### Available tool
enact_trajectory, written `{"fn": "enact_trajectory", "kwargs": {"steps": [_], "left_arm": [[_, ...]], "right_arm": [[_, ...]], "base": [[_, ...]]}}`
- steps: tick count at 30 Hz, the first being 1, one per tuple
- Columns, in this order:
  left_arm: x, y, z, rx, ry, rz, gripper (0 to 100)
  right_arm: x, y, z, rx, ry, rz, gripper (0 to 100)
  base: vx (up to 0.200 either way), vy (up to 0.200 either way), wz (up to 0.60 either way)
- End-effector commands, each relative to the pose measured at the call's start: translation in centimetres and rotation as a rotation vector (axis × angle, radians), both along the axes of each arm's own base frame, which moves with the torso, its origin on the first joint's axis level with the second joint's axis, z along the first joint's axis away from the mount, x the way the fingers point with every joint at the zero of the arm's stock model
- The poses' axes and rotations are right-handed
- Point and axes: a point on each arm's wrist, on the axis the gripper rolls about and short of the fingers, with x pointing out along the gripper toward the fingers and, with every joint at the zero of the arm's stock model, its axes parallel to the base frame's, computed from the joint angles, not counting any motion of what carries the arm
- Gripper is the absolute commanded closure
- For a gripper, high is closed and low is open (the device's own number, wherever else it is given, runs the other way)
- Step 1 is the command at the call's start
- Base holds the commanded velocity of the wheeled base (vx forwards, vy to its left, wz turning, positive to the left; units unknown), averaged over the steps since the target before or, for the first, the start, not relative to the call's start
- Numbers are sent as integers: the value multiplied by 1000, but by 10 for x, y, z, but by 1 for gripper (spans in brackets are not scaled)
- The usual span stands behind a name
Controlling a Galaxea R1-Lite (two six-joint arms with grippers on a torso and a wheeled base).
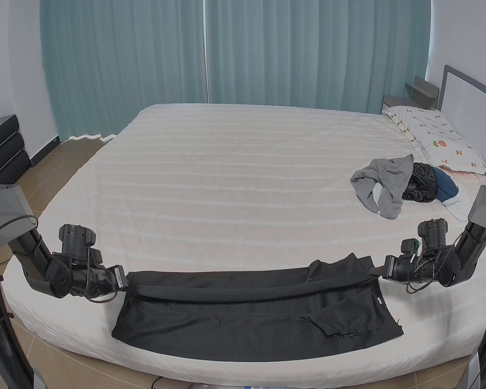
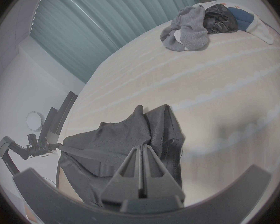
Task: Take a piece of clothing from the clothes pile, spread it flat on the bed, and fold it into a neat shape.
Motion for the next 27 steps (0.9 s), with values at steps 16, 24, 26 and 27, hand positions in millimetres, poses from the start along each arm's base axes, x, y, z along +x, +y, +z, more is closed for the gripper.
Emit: {"fn": "enact_trajectory", "kwargs": {"steps": [16,24,26,27], "left_arm": [[-13,-8,-5,-8,45,-21,0],[-1,0,11,-75,-16,77,0],[12,0,17,-149,-37,160,0],[16,0,20,-172,-46,183,0]], "right_arm": [[-10,-2,7,-16,-14,21,0],[0,2,28,100,-36,-77,0],[4,3,25,146,-3,-116,0],[4,3,21,159,18,-128,0]], "base": [[0,0,0],[0,0,0],[0,0,0],[0,0,0]]}}
